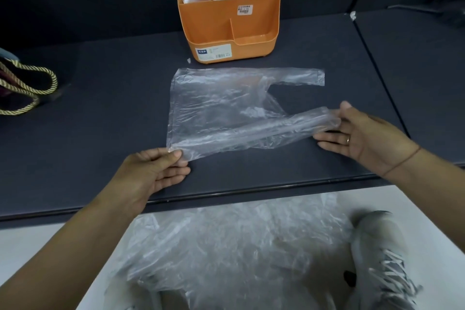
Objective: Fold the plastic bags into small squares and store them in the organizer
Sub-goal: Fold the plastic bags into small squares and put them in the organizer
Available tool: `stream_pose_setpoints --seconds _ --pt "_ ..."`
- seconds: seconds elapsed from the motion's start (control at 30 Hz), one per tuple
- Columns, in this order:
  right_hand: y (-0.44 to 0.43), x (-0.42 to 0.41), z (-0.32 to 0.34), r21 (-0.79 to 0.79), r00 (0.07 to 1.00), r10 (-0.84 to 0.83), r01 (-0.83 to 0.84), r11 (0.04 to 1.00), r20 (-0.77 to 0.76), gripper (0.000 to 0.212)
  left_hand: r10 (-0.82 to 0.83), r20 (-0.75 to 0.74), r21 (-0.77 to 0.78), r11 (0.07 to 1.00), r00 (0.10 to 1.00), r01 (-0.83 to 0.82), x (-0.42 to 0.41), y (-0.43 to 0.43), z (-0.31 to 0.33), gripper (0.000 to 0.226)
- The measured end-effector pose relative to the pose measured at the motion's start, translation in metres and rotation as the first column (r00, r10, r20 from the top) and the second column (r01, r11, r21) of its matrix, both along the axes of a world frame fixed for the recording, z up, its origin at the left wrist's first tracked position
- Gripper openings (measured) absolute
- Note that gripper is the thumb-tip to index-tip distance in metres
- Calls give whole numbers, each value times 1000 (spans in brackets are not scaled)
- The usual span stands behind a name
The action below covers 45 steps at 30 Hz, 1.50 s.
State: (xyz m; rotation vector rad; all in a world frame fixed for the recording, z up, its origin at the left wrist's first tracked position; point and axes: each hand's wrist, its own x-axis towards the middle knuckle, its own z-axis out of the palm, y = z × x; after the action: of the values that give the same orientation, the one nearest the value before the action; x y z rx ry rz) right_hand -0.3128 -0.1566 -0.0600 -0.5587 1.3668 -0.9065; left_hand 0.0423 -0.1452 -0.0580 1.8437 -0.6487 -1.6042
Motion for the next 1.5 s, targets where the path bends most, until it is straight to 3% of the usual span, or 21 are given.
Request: stream_pose_setpoints --seconds 0.1,0.13,0.33,0.5,0.57,0.67,0.8,0.87,0.9,0.93,0.97,1.0,1.07,1.13,1.17,1.27,1.33,1.5 --pt "-6 3 0 0 991 -77 77 997 -105 10 -12 17 1 1000 1000 12 -1 0 0 9" --pt "-8 3 0 -10 988 -80 79 997 -133 6 -15 19 2 1000 1000 15 -1 0 0 9" --pt "-7 -10 3 -56 962 -165 157 986 -216 16 -18 56 18 1000 998 17 1 7 2 12" --pt "4 -23 -2 -78 913 -165 146 986 -374 16 -162 97 87 984 982 154 -4 23 6 14" --pt "7 -28 -5 -97 799 -100 52 994 -593 14 -218 88 120 971 972 206 -4 27 9 17" --pt "11 -27 -6 -45 479 38 -160 986 -877 11 -202 76 123 974 977 192 -5 26 10 23" --pt "22 -17 -1 126 116 160 -253 959 -980 24 -242 197 108 968 950 224 -8 22 12 14" --pt "18 -11 1 8 13 13 -319 948 -1000 36 -325 460 57 940 827 338 -7 21 10 15" --pt "15 -3 3 -75 -3 -83 -396 915 -997 38 -328 646 9 906 689 423 -6 19 8 17" --pt "10 10 5 -140 17 -151 -487 862 -988 38 -256 796 -68 863 549 501 -8 17 7 16" --pt "4 28 6 -181 60 -180 -578 796 -982 41 -145 872 -172 803 467 571 -12 13 6 10" --pt "-1 50 7 -197 114 -163 -667 719 -980 47 -59 897 -258 735 438 627 -17 9 2 9" --pt "-9 103 9 -153 173 -15 -823 548 -985 57 -31 901 -317 632 432 707 -27 -10 -12 32" --pt "-19 148 0 -75 133 114 -909 409 -985 59 -91 923 -251 590 373 767 -33 -31 -24 50" --pt "-28 165 -7 -57 116 130 -921 386 -985 61 -139 944 -167 579 298 798 -34 -40 -31 54" --pt "-65 180 -21 40 25 144 -902 429 -989 68 -253 964 74 538 77 840 -29 -56 -50 69" --pt "-85 163 -30 142 -51 190 -852 503 -980 73 -277 961 132 540 27 832 -26 -61 -55 79" --pt "-94 67 -48 251 -142 208 -628 737 -968 81 -320 946 216 496 -54 841 -14 -72 -55 70"
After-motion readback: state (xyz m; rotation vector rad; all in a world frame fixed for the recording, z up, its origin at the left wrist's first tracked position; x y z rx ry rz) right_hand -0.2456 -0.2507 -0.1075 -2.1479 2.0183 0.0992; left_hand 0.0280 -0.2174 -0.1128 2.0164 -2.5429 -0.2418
